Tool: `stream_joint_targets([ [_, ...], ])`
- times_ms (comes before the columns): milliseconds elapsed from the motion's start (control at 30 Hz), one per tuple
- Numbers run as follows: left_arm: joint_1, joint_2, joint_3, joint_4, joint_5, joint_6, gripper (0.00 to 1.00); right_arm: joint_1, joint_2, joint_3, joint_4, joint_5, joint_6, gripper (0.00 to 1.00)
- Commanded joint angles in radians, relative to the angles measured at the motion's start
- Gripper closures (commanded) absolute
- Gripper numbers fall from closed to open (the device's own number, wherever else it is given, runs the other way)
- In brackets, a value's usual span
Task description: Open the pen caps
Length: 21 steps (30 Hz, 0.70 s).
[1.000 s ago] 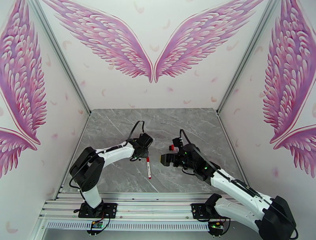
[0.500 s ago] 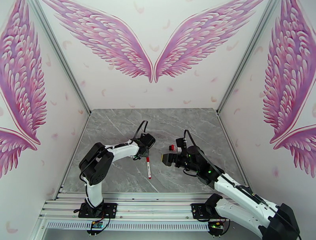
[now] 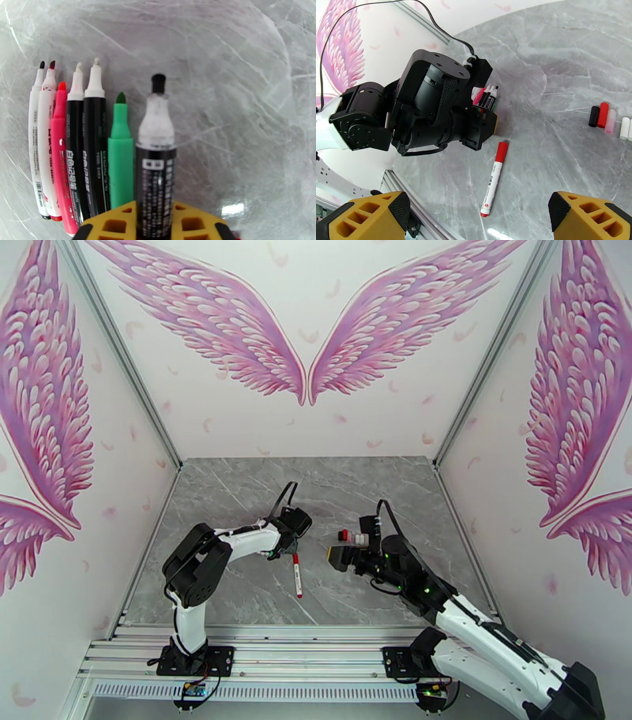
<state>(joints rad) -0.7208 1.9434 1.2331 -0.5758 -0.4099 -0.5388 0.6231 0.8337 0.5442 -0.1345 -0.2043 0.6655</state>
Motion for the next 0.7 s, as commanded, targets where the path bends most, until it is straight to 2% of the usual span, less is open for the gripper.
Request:
stream_joint_targets([
  [0,-0.002,0.016,0.037,-0.019,-0.027,0.004,0.76,0.005,-0.01,-0.005,0.0,0.013,0.004,0.01],
  [133,-0.003,0.016,0.039,-0.025,-0.035,0.011,0.7,0.005,-0.007,-0.009,0.007,-0.004,0.003,0.01],
  [400,-0.003,-0.014,0.039,-0.037,-0.037,0.01,0.7,0.005,0.018,0.005,-0.013,-0.031,-0.017,0.01],
  [467,-0.006,-0.046,0.029,-0.046,-0.016,0.004,0.7,0.006,0.033,0.017,-0.035,-0.036,-0.029,0.0],
  [600,-0.012,-0.154,-0.041,-0.041,0.058,-0.029,0.7,0.005,0.069,0.041,-0.09,-0.041,-0.057,0.04],
  [667,-0.012,-0.209,-0.079,-0.046,0.1,-0.053,0.66,0.005,0.083,0.051,-0.105,-0.048,-0.07,0.05],
])
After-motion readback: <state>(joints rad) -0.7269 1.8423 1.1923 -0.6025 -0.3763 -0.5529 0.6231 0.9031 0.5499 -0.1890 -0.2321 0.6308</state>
